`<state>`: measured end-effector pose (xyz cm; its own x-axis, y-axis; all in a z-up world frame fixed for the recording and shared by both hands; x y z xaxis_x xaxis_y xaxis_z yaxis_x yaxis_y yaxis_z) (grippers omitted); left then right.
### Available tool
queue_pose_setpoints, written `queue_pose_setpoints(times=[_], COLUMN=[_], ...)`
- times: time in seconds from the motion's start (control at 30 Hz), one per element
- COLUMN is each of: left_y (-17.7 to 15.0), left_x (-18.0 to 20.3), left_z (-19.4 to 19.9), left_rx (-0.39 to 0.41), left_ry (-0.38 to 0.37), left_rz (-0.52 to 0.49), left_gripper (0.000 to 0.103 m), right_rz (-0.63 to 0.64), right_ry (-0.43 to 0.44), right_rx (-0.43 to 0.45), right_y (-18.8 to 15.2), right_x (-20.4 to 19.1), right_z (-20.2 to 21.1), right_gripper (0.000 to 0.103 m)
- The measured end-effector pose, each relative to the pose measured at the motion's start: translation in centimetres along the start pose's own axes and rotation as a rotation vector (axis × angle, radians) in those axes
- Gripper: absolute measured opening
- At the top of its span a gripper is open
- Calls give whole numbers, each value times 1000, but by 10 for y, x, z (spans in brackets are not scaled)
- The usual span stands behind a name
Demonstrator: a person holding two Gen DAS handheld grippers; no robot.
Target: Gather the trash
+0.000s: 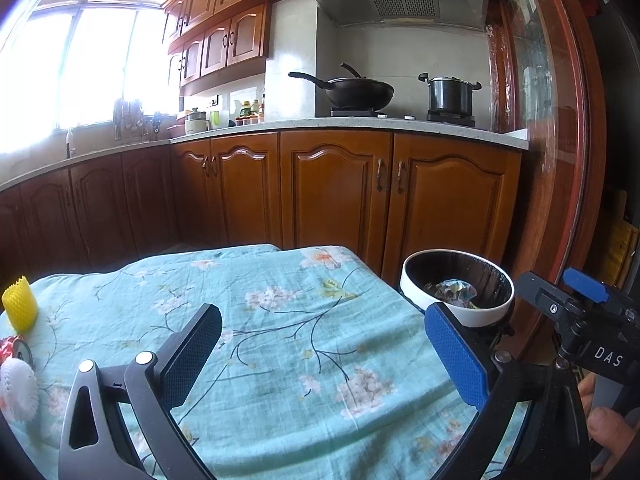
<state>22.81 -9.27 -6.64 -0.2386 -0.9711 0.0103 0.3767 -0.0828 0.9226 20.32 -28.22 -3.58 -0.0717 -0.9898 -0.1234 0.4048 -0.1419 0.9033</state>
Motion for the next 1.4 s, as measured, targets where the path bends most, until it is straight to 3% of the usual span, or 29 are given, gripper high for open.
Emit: queue_pose_setpoints(times=[1.4], left_y=[-2], left_x=[-6], left_z=[-3], left_rx=[-18], left_ry=[-10], left_rz=[10], left_gripper=[102], right_rz=[0], right_ry=[17], right_rx=[-18], right_y=[3], right_x=[-13], right_z=[-2], right_gripper=[103])
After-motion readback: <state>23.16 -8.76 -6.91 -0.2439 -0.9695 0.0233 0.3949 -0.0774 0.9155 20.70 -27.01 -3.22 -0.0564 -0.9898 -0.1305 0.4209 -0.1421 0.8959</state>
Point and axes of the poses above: each gripper's, at about its wrist camera, not at the fingertips, and z roughly against the way its jaws point, x to its right, y to its top, the point moved 8 cm from there along -z, roughly the way its jaws point, and after that the axes turned 1 degree about -x, right-handed, at the moved point
